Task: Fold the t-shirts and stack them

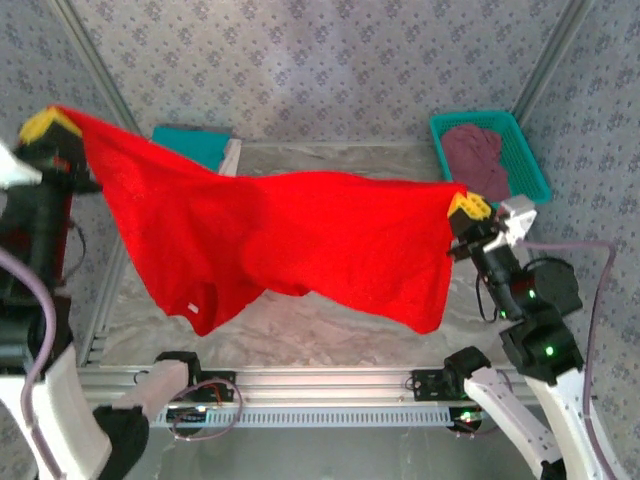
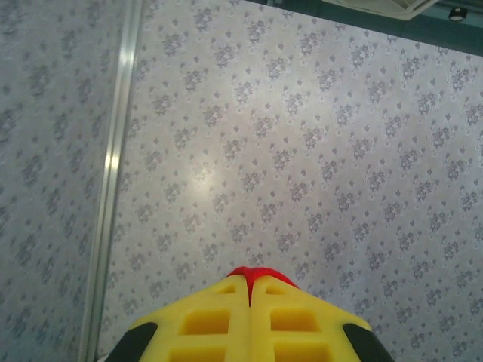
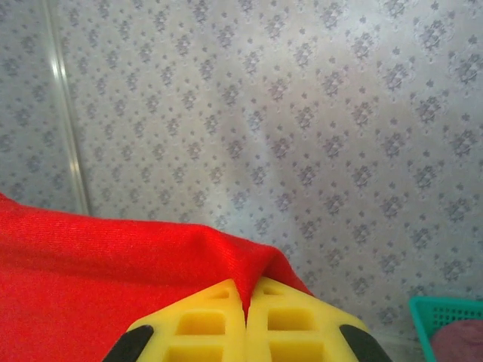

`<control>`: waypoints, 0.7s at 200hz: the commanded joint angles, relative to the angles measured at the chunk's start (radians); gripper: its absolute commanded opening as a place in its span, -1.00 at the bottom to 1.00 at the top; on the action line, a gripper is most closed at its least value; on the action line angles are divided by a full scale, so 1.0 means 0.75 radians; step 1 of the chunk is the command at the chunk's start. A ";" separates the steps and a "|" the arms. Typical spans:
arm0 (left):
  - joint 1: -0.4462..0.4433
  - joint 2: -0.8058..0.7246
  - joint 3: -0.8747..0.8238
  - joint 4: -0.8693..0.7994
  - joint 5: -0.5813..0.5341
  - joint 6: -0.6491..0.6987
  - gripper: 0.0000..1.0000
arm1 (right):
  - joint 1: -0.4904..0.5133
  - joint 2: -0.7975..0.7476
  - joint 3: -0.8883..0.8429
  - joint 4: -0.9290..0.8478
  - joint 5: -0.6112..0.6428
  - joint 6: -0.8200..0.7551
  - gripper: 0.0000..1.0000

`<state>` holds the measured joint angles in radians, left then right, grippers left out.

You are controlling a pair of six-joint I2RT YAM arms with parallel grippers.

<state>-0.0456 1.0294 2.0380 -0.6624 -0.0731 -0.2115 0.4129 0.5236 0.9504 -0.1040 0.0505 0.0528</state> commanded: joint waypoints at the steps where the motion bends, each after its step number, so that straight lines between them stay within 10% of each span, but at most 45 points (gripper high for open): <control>1: 0.010 0.316 0.219 -0.105 0.074 0.077 -1.00 | -0.014 0.219 0.100 0.090 0.126 -0.066 -1.00; 84: -0.013 1.664 1.236 -0.253 0.268 0.082 -1.00 | -0.344 1.260 0.366 0.352 0.127 0.157 -1.00; 96: -0.026 1.760 1.167 -0.149 0.244 0.098 -1.00 | -0.362 1.416 0.434 0.372 0.119 0.186 -0.59; 127: -0.039 1.986 1.227 -0.030 0.241 0.096 0.89 | -0.393 1.777 0.808 0.178 0.000 0.237 0.13; 140: -0.044 1.996 1.253 -0.029 0.239 0.099 0.99 | -0.388 1.818 0.889 0.143 -0.024 0.248 0.20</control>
<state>-0.0696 2.5576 2.8902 -0.7635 0.0906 -0.1490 0.1249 1.8473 1.4639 0.0551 0.0879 0.1909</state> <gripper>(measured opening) 0.685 0.579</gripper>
